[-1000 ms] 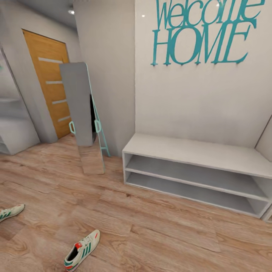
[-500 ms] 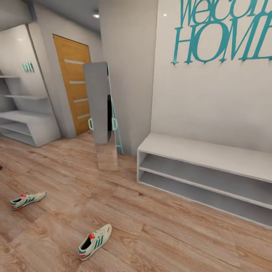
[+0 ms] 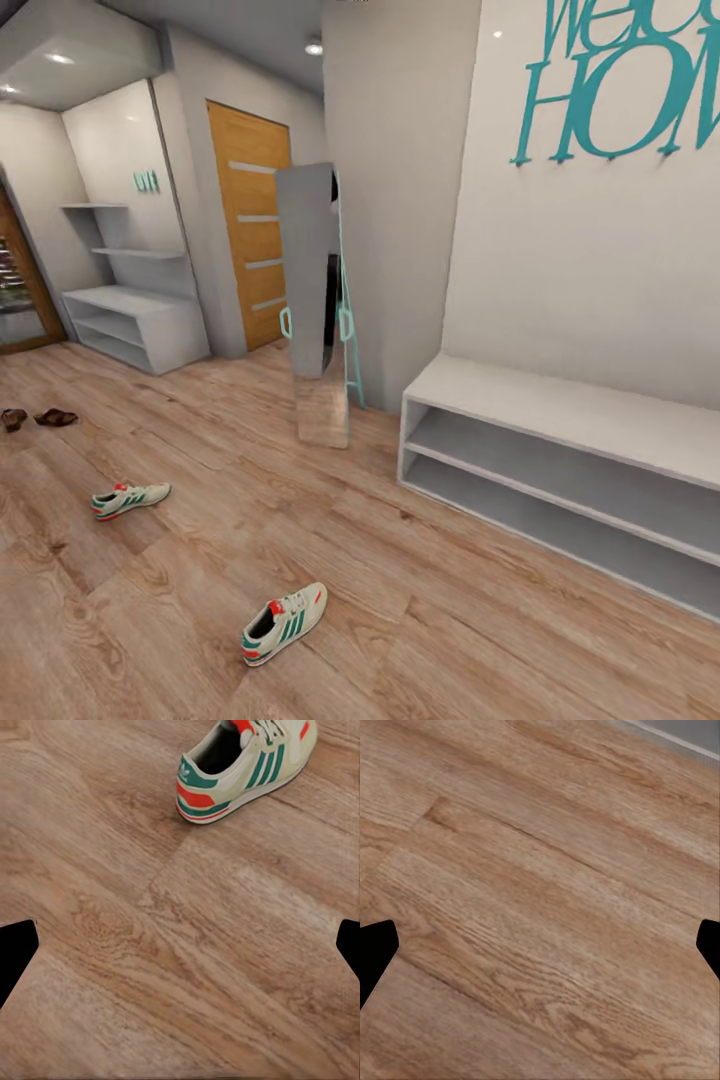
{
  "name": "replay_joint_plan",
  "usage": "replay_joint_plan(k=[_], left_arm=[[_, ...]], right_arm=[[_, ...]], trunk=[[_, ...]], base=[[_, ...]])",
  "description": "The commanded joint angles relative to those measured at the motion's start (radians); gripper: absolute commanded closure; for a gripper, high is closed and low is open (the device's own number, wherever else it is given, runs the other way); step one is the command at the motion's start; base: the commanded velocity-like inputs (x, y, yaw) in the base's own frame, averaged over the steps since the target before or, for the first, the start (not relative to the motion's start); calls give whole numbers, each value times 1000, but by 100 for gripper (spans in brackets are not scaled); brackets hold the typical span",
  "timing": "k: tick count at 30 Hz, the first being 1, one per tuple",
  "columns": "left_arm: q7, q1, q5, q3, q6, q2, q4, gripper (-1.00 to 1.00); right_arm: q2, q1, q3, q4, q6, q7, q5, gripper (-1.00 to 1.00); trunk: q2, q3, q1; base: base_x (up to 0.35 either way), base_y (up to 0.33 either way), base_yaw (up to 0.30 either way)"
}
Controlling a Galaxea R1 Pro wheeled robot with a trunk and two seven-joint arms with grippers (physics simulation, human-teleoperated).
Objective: Pick up the two gym shoes and the two sandals from the corridor floor and place them onto the hallstand (shoe rack) in the corridor, making sure they are on the rack and not on the floor. Arrange them so the two gym shoes are next to each other and the two sandals are next to each other.
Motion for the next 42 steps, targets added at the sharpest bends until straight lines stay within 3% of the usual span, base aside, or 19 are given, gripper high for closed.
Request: replay_joint_plan(k=[1, 25, 42], left_arm=[[-1, -1, 5, 0, -3, 0, 1, -100], [-1, 1, 5, 0, -4, 5, 1, -100], [0, -1, 5, 0, -4, 6, 1, -100]], right_arm=[[0, 0, -2, 0, -3, 0, 3, -100], [0, 0, -1, 0, -3, 0, 6, -100], [0, 0, 0, 0, -2, 2, 7, -100]], trunk=[[0, 0, 0], [0, 5, 0], [0, -16, 0]], base=[[0, 0, 275], [39, 6, 274], [156, 242, 169]])
